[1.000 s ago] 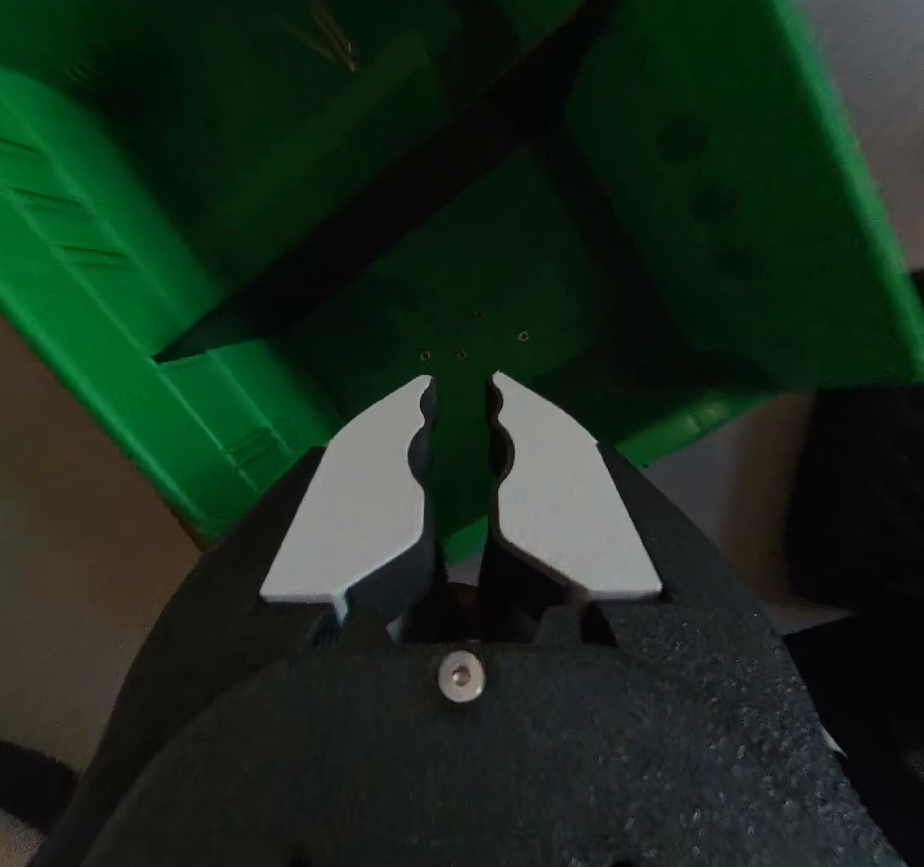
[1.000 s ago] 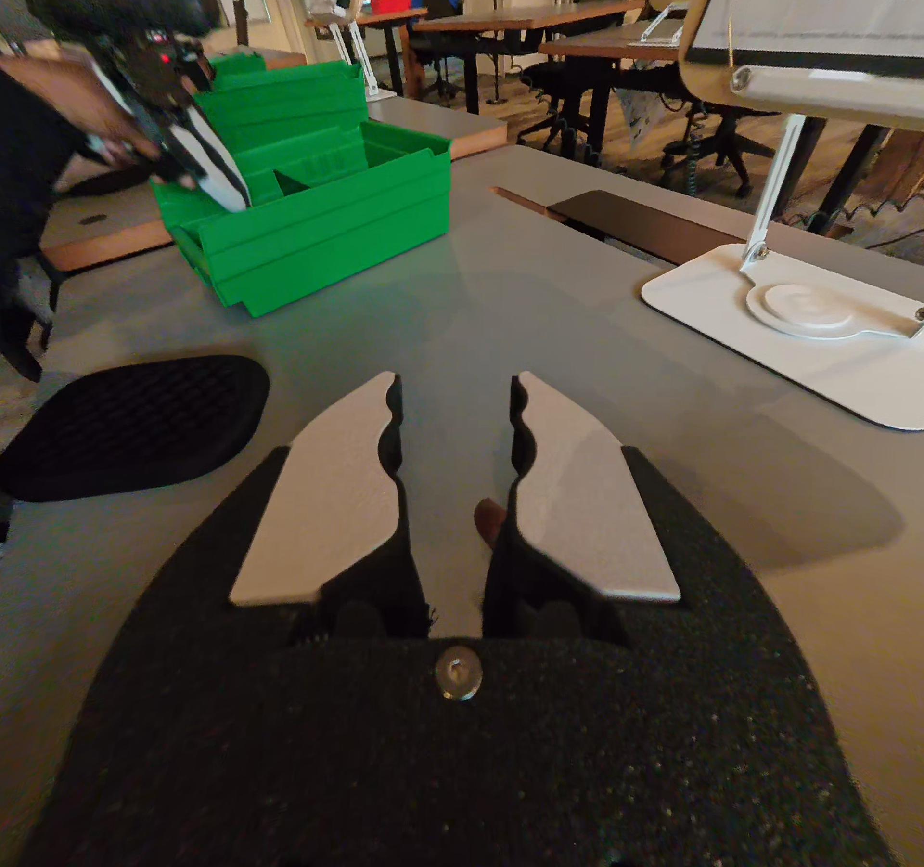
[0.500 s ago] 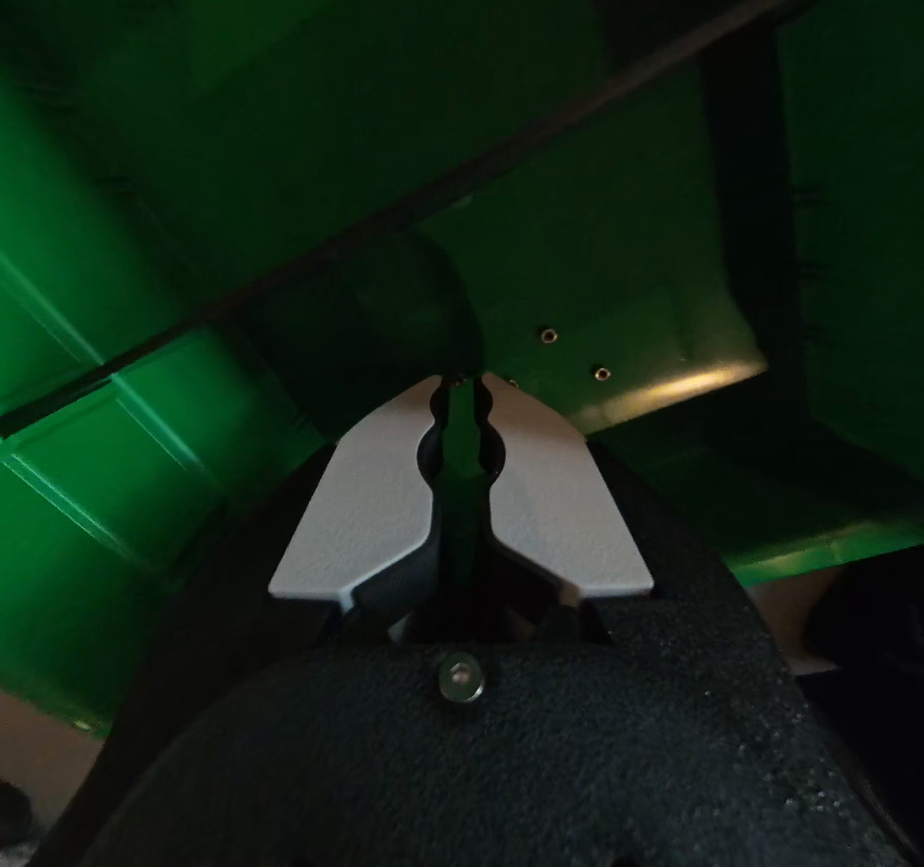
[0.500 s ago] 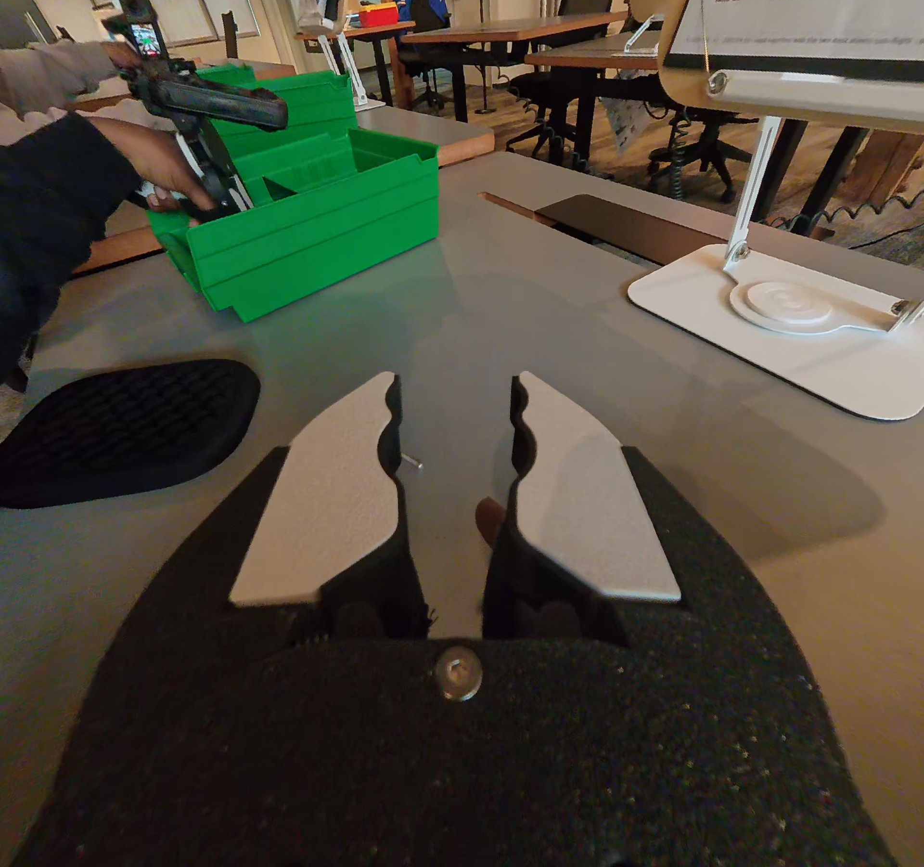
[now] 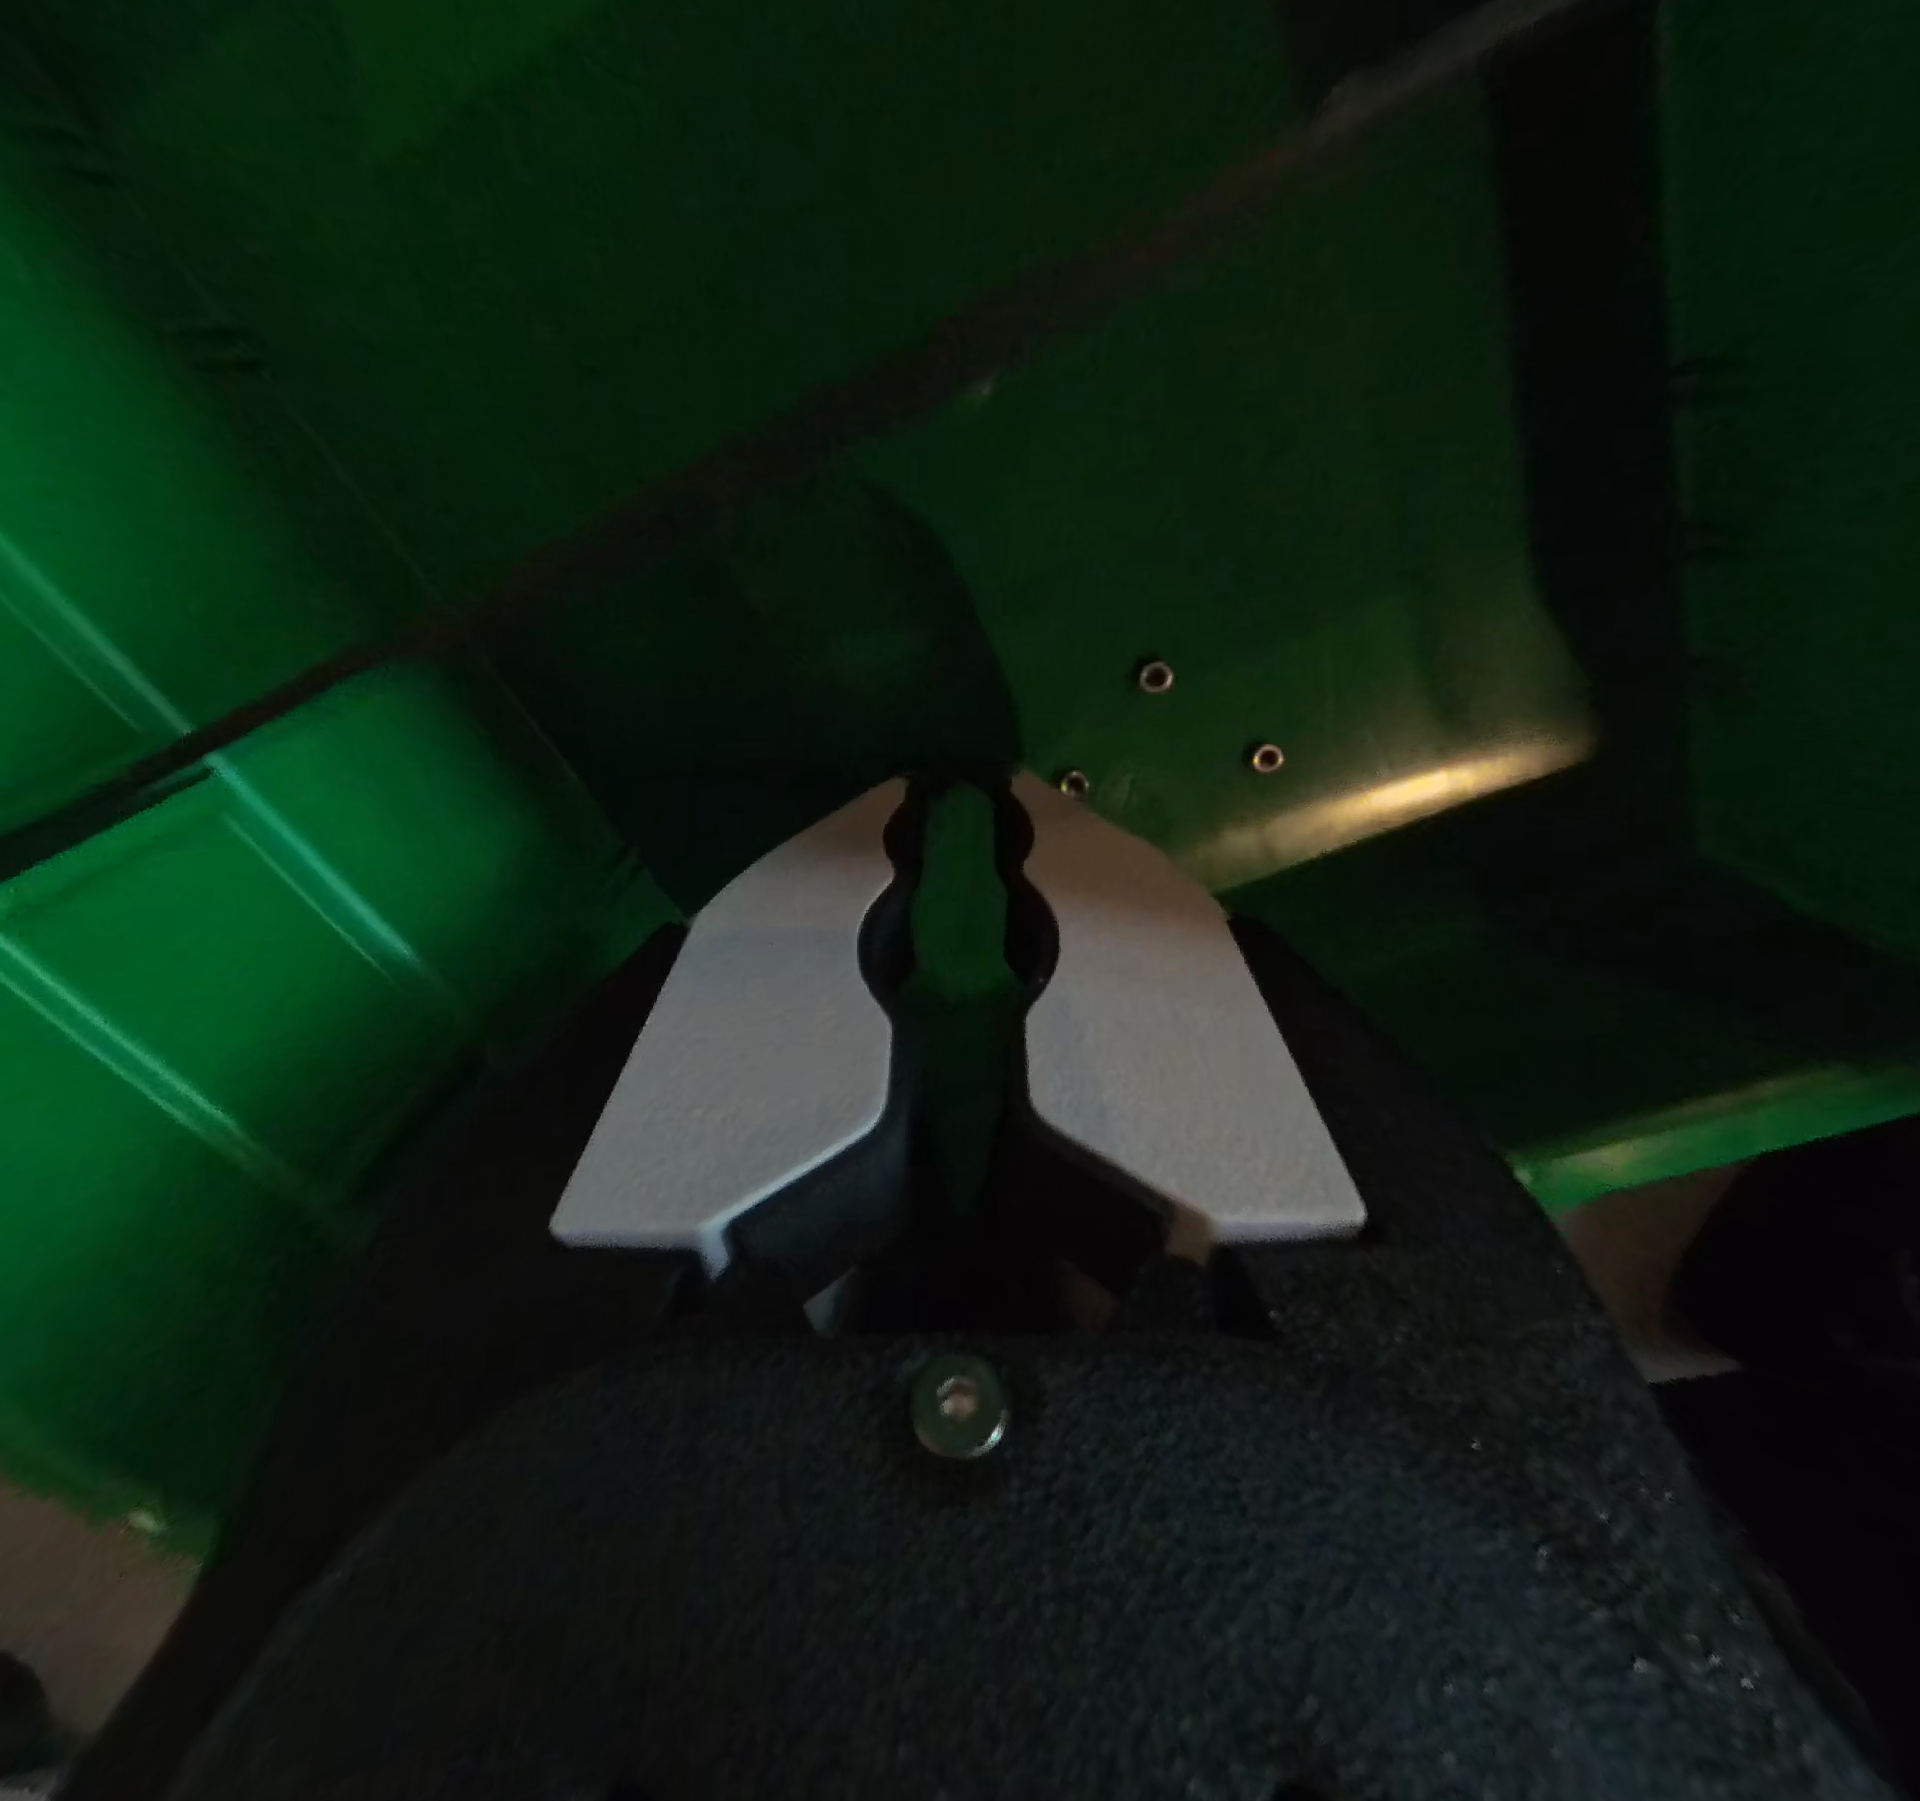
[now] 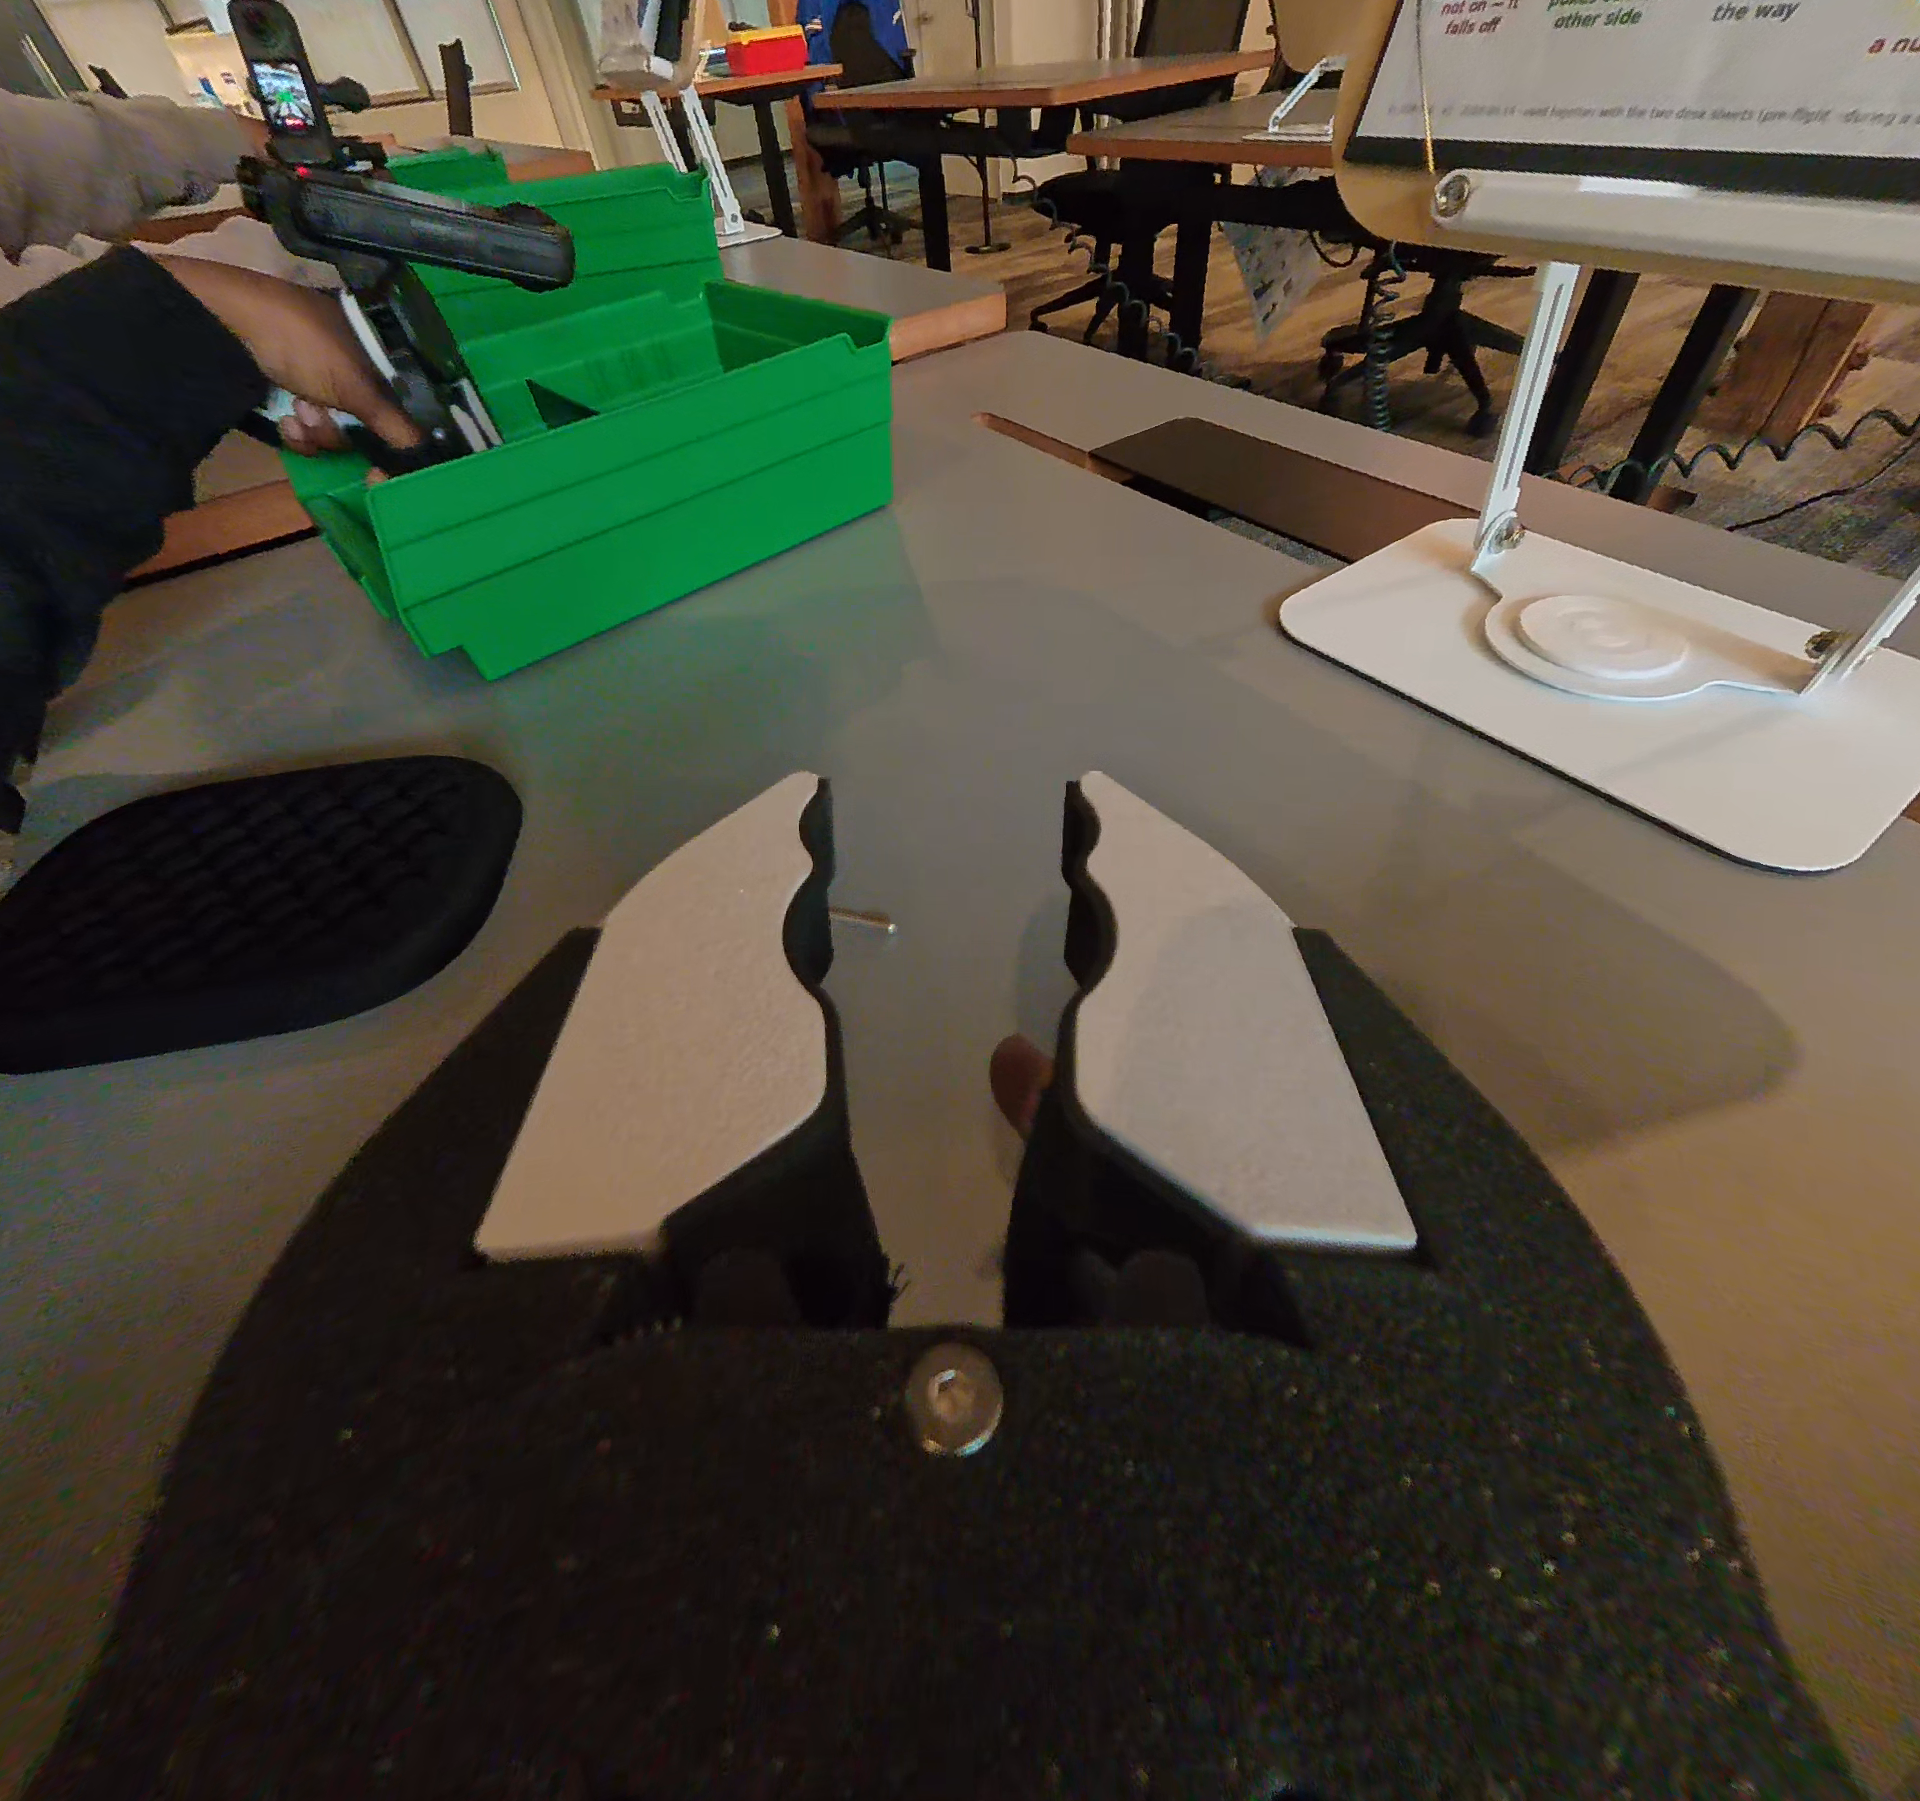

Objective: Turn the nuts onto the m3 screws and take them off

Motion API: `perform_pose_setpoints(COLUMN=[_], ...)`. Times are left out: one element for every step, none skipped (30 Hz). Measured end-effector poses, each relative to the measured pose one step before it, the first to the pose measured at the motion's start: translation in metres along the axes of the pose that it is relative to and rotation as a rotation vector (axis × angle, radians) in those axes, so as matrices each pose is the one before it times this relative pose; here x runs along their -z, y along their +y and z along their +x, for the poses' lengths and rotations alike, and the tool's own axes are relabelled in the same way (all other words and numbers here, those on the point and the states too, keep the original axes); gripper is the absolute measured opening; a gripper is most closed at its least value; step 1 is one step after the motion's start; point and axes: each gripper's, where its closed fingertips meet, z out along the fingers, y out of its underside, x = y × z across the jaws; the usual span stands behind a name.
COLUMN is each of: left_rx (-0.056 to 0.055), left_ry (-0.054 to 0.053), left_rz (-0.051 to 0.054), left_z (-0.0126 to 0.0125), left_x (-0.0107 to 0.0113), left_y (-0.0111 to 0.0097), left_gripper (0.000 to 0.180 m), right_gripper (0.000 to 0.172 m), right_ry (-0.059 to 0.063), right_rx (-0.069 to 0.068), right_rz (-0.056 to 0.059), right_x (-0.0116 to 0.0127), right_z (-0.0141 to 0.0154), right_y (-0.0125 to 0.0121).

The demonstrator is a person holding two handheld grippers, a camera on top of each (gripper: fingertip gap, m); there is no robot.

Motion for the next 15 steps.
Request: perform_pose_setpoints(left_rx=[-0.0019,0.0002,0.0022,0.0029,0.0037,0.0049,0.0073,0.0063,0.0023,0.0002,-0.0004,-0.0019,-0.0027,-0.0008,0.0008], left_ry=[-0.0054,-0.0079,-0.0078,-0.0066,-0.0028,-0.0010,-0.0060,-0.0054,0.0014,0.0069,0.0062,0.0027,-0.0009,0.0005,0.0033], left_rz=[0.0000,-0.0002,0.0006,0.0036,0.0053,0.0022,-0.0009,-0.0033,-0.0046,-0.0046,-0.0045,-0.0055,-0.0038,0.0000,0.0016], left_z=[-0.00088,-0.00156,-0.00186,-0.00190,-0.00166,-0.00158,-0.00228,-0.00197,-0.00066,0.00052,0.00074,0.00057,0.00034,0.00018,0.00042], left_x=[0.00172,0.00181,0.00202,0.00188,0.00160,0.00109,0.00048,-0.00015,-0.00086,-0.00133,-0.00151,-0.00114,-0.00075,-0.00024,-0.00006], left_y=[0.00120,0.00111,0.00075,0.00012,-0.00051,-0.00016,0.00000,0.00026,0.00029,0.00019,0.00025,0.00028,-0.00002,-0.00060,-0.00085], left_gripper=[0.014,0.014,0.014,0.014,0.014,0.014,0.014,0.013,0.013,0.013,0.013,0.013,0.013,0.013,0.012], right_gripper=[0.041,0.041,0.041,0.041,0.041,0.041,0.041,0.041,0.041,0.041,0.041,0.041,0.041,0.041,0.041], right_ry=[0.0001,-0.0006,-0.0006,-0.0011,-0.0001,0.0006,-0.0004,0.0012,0.0023,0.0015,0.0009,0.0014,0.0008,0.0011,0.0014], right_rx=[0.0007,0.0012,0.0013,0.0016,0.0021,0.0034,0.0042,0.0035,0.0023,0.0013,0.0002,-0.0008,-0.0012,-0.0010,0.0001], right_rz=[0.0023,0.0008,-0.0008,-0.0026,-0.0040,-0.0036,-0.0022,-0.0005,0.0001,0.0008,0.0020,0.0026,0.0020,0.0006,0.0000], right_x=[0.00028,0.00016,-0.00003,-0.00020,-0.00027,-0.00027,-0.00016,-0.00001,0.00008,0.00024,0.00032,0.00031,0.00031,0.00018,0.00015], right_z=[-0.00011,-0.00022,-0.00019,-0.00035,-0.00031,-0.00029,-0.00044,-0.00030,0.00009,-0.00003,0.00010,0.00036,0.00027,0.00041,0.00032], right_y=[-0.00040,-0.00014,0.00010,0.00039,0.00064,0.00040,0.00027,0.00011,-0.00018,-0.00023,-0.00036,-0.00056,-0.00028,-0.00006,0.00002])
